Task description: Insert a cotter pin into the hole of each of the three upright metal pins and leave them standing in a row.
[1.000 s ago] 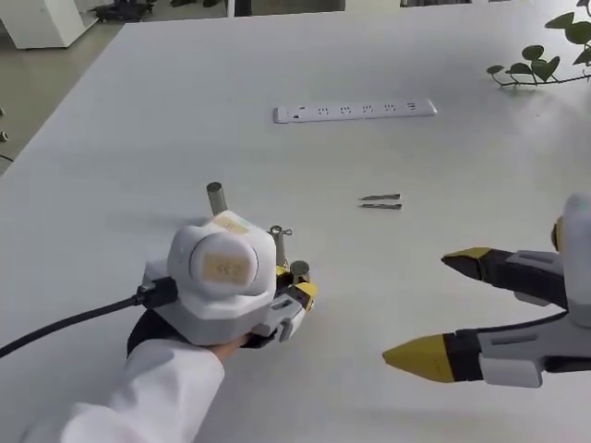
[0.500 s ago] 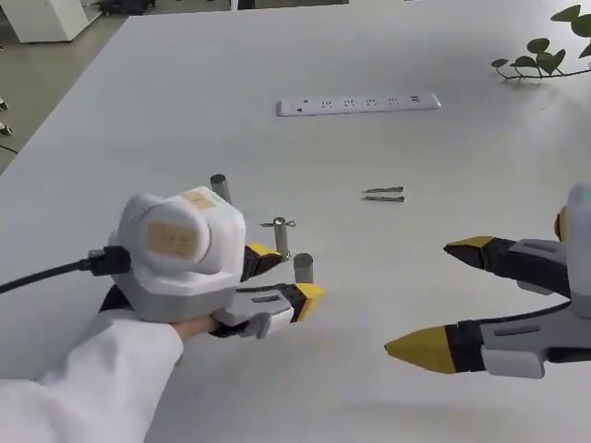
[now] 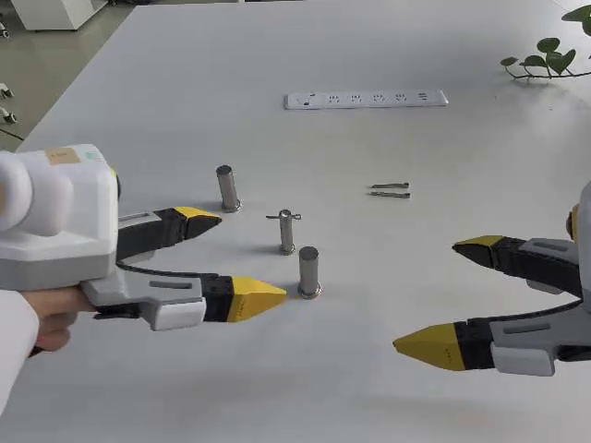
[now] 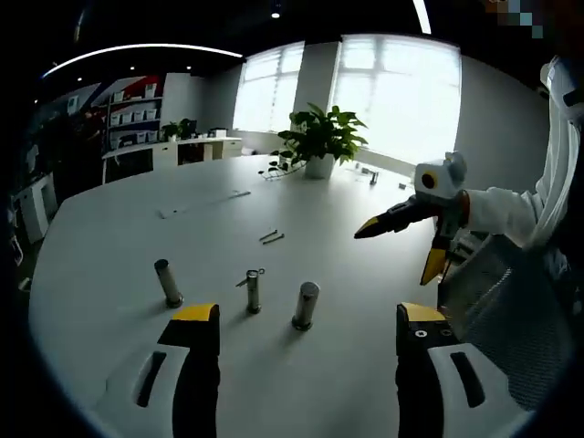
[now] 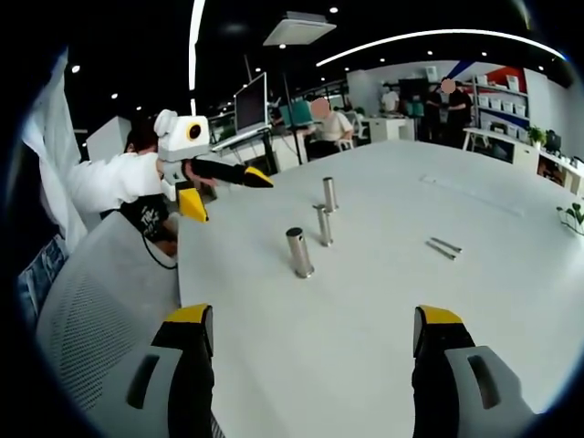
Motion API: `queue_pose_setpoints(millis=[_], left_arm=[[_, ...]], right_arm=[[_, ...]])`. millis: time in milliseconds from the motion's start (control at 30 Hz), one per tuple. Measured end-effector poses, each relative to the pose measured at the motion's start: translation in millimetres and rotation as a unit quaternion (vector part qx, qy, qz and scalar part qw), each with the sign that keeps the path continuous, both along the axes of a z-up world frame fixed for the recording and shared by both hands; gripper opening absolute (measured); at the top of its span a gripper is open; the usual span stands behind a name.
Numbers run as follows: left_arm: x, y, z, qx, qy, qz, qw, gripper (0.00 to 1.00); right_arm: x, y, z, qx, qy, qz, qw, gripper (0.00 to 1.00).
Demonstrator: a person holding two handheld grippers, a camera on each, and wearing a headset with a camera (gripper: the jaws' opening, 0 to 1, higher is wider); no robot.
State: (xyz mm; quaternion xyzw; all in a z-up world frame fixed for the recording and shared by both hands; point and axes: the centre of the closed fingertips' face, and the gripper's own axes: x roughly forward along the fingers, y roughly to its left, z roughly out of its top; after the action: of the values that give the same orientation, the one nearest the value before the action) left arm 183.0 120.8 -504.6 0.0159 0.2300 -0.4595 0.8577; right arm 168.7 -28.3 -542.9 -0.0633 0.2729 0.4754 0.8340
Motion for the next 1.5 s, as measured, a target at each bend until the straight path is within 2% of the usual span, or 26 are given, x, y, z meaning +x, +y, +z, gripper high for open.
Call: queue_pose_setpoints(millis=[67,233,367,433,533,600,633,667,833,967,1067,1167,1233,1267,1333,1467,1500], left_arm=[[-1.2,5.9,0.3,0.001,-0.003,-0.002,1.0,0.87],[-4.4,17.4,0.3,-0.001,0.006,-0.005,1.0,0.99],[-8.3,23.2,-1.9,0.001,0.014,-0.009,0.9999,0.99],[-8.7,25.7,-4.5,0.011,0.008,-0.01,0.9999,0.99],[-11.1,26.2,-7.0,0.004,0.016,-0.007,0.9998,0.99],[-13.3,25.4,-8.5,-0.001,0.021,-0.005,0.9998,0.99],[-16.6,23.3,-9.4,-0.01,0.029,-0.006,0.9995,0.99],[-17.8,22.6,-10.5,-0.011,0.03,-0.007,0.9995,0.99],[-24.6,22.2,-19.0,-0.008,0.04,-0.003,0.9992,0.99],[-30.5,24.4,-22.0,-0.012,0.046,0.0,0.9988,0.99],[-33.4,26.5,-23.6,-0.014,0.05,0.002,0.9987,0.99],[-34.2,27.7,-25.7,-0.015,0.054,0.003,0.9984,0.99],[-34.7,28.8,-27.5,-0.013,0.057,0.004,0.9983,0.99],[-35.1,28.9,-28.1,-0.014,0.058,0.004,0.9982,0.99],[-35.8,28.6,-28.4,-0.015,0.06,0.003,0.9981,0.99],[-35.1,27.4,-27.8,-0.021,0.062,0.002,0.9978,0.99],[-34.8,27.0,-28.1,-0.023,0.063,0.002,0.9977,0.99]], right_arm=[[0.3,-0.4,0.7,-0.003,-0.001,0.002,1.0,0.89],[1.9,-3.6,3.7,-0.01,-0.003,0.004,0.9999,0.89],[5.3,-10.2,5.7,-0.022,-0.004,0.006,0.9997,0.89],[7.8,-13.7,7.7,-0.03,-0.007,0.008,0.9995,0.89],[12.2,-15.8,12.8,-0.027,-0.008,0.009,0.9996,0.89],[18.2,-18.7,16.2,-0.042,-0.025,0.015,0.9987,0.85],[19.6,-18.4,18.0,-0.043,-0.02,0.018,0.9987,0.85],[21.9,-18.5,19.2,-0.044,-0.019,0.021,0.9986,0.86],[36.2,-21.3,25.6,-0.077,-0.03,0.048,0.9954,0.85],[45.1,-23.4,29.3,-0.108,-0.035,0.078,0.9904,0.84],[56.1,-28.5,29.9,-0.15,-0.045,0.114,0.981,0.81],[71.1,-30.0,31.0,-0.154,-0.047,0.127,0.9786,0.75],[80.4,-29.5,29.8,-0.168,-0.048,0.141,0.9745,0.75],[85.9,-29.3,28.4,-0.18,-0.05,0.152,0.9706,0.75],[94.7,-26.0,28.1,-0.183,-0.053,0.157,0.9692,0.78],[106.3,-16.7,21.0,-0.189,-0.036,0.174,0.9656,0.74],[108.3,-16.0,18.0,-0.196,-0.032,0.182,0.9632,0.72]])
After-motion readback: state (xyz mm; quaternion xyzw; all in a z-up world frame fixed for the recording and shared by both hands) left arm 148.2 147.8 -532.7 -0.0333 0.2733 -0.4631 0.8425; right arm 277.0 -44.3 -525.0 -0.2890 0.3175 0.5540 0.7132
